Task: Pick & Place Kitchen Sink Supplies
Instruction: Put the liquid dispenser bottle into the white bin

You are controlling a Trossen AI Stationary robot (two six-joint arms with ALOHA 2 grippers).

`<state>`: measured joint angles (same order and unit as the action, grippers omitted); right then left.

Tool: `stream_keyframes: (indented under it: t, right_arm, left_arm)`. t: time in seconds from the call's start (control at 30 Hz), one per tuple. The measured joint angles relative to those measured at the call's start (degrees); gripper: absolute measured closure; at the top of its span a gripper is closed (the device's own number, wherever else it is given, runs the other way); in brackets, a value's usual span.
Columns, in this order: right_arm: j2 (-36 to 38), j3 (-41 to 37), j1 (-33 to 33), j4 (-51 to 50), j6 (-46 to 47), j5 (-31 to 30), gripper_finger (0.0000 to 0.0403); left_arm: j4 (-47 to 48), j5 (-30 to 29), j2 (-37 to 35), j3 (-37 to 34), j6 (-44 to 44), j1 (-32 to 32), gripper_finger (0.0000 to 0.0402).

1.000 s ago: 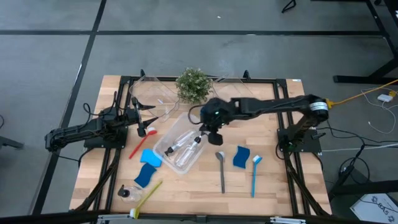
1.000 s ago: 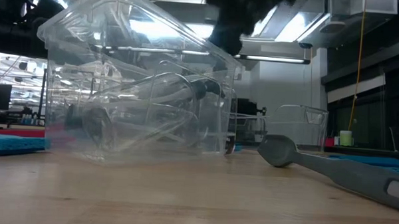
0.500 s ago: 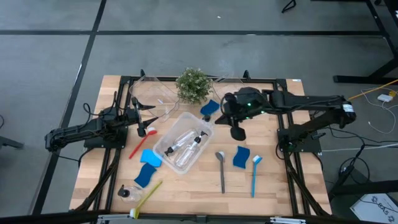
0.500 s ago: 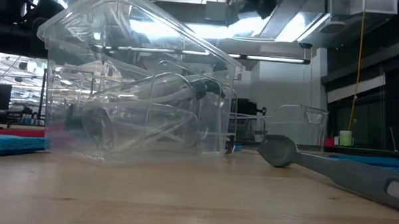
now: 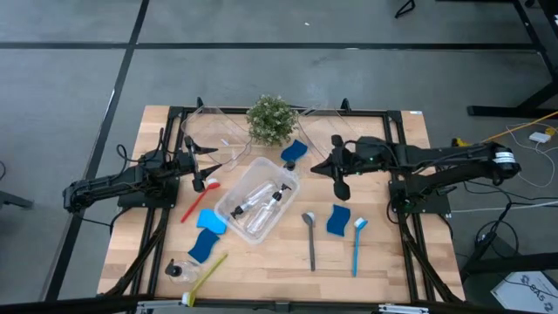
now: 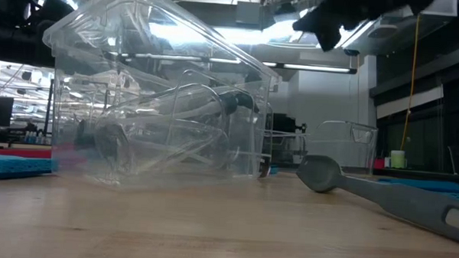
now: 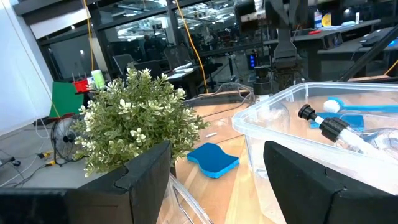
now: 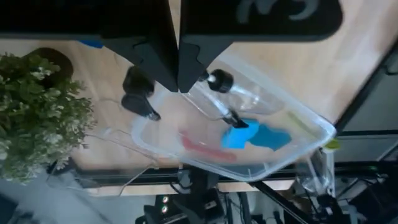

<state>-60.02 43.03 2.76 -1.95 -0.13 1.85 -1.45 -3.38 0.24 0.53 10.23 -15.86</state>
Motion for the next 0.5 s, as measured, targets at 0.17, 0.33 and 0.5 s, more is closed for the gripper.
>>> stream_keyframes:
  t: [0.17,0.33,0.5]
  right_arm:
    - [-0.2,-8.2,0.0,13.1,-2.7,-3.2,0.0394]
    - [-0.3,-11.9,0.0,18.8,-5.0,-5.4,0.0394]
    - [-1.2,-12.3,0.0,20.1,-4.8,-5.4,0.038]
  left_arm:
    - [0.0,0.0,0.0,0.0,0.0,0.0,0.0151]
    - [0.0,0.0,0.0,0.0,0.0,0.0,0.0151]
    - [0.0,0.0,0.0,0.0,0.0,0.0,0.0151]
